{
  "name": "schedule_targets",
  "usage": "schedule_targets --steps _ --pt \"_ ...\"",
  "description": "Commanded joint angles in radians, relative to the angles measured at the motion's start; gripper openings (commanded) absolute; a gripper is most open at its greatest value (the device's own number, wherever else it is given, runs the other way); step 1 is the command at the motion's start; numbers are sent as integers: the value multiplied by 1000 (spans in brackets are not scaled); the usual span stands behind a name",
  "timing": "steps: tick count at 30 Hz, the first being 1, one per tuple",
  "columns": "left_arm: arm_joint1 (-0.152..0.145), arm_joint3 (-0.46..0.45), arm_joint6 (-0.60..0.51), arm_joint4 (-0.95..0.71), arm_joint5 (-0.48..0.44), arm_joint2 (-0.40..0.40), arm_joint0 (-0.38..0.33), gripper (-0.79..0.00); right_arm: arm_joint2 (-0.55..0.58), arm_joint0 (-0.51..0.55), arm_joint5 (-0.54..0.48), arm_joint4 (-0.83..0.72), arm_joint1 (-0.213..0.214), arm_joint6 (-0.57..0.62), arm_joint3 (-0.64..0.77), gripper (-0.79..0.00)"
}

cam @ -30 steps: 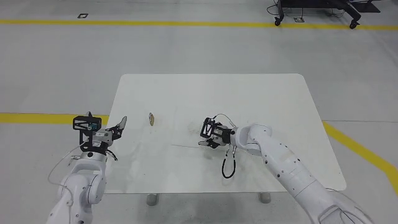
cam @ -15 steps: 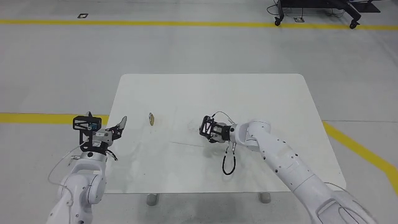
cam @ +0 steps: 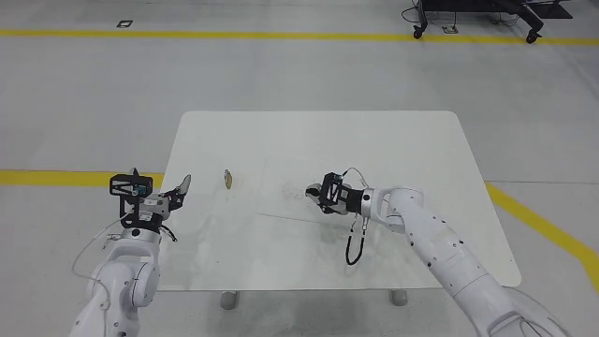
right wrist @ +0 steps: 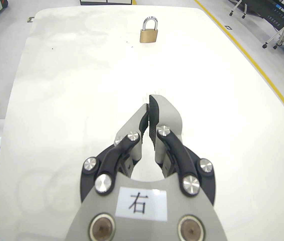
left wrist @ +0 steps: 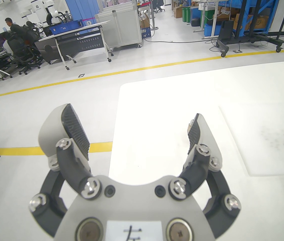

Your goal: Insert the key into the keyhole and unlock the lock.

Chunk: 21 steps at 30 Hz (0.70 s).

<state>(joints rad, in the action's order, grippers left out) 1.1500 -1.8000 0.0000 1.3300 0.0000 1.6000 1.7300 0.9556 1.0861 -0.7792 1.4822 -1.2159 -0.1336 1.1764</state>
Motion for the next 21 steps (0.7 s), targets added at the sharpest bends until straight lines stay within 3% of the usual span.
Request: schedule_targets --steps 1,3,5,11,13,15,20,21 --pt "0 0 0 0 0 0 0 0 0 0 0 0 0 -1 0 -785" --pt "0 0 0 0 0 0 0 0 5 12 12 -34 -2 -34 8 -785" --pt "0 0 0 0 0 0 0 0 25 25 -1 -114 -3 -144 5 -785" --pt "0 0 0 0 0 0 0 0 65 28 -162 -358 -10 -366 -71 -785" --pt "0 0 0 0 0 0 0 0 73 24 -219 -388 -10 -400 -85 -785" --pt "0 0 0 0 0 0 0 0 93 24 -155 -379 -7 -386 -110 -785" --pt "-1 -4 5 12 3 3 -2 0 93 24 -155 -379 -7 -386 -110 -785" --pt "-4 -12 34 102 21 13 -3 0 93 24 -155 -379 -7 -386 -110 -785"
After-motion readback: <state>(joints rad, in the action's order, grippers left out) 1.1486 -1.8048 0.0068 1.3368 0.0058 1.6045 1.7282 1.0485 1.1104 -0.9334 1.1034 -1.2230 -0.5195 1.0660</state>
